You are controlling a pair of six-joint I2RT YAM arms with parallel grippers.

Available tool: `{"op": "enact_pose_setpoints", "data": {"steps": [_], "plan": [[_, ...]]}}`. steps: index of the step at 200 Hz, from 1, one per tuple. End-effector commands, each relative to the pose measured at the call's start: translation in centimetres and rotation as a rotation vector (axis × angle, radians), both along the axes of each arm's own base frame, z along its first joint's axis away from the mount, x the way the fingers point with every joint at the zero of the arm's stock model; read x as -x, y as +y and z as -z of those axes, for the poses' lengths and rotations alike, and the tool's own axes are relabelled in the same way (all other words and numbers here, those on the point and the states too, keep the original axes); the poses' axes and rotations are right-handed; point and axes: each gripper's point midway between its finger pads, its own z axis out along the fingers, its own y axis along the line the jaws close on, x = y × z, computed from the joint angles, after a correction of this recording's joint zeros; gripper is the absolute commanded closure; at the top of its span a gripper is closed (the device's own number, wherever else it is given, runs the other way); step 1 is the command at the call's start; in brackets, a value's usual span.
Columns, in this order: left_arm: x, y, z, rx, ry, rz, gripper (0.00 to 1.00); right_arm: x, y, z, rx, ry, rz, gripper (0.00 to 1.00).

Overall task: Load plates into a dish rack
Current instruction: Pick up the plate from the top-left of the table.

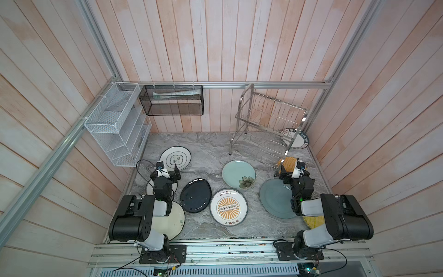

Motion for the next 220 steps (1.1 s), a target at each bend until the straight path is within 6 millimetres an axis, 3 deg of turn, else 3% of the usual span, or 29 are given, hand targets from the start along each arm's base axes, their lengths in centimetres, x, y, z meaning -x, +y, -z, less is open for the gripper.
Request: {"op": "enact_pose_setpoints", "data": {"steps": [1, 220], "plan": [[-0.08, -0.12, 0.17, -0.007, 0.007, 0.014, 0.0, -0.25, 0.17, 0.29, -0.001, 0.013, -0.012, 0.02], [0.13, -0.07, 0.02, -0.002, -0.002, 0.017, 0.0, -0.17, -0.15, 0.01, -0.023, -0.001, -0.017, 0.02]]}}
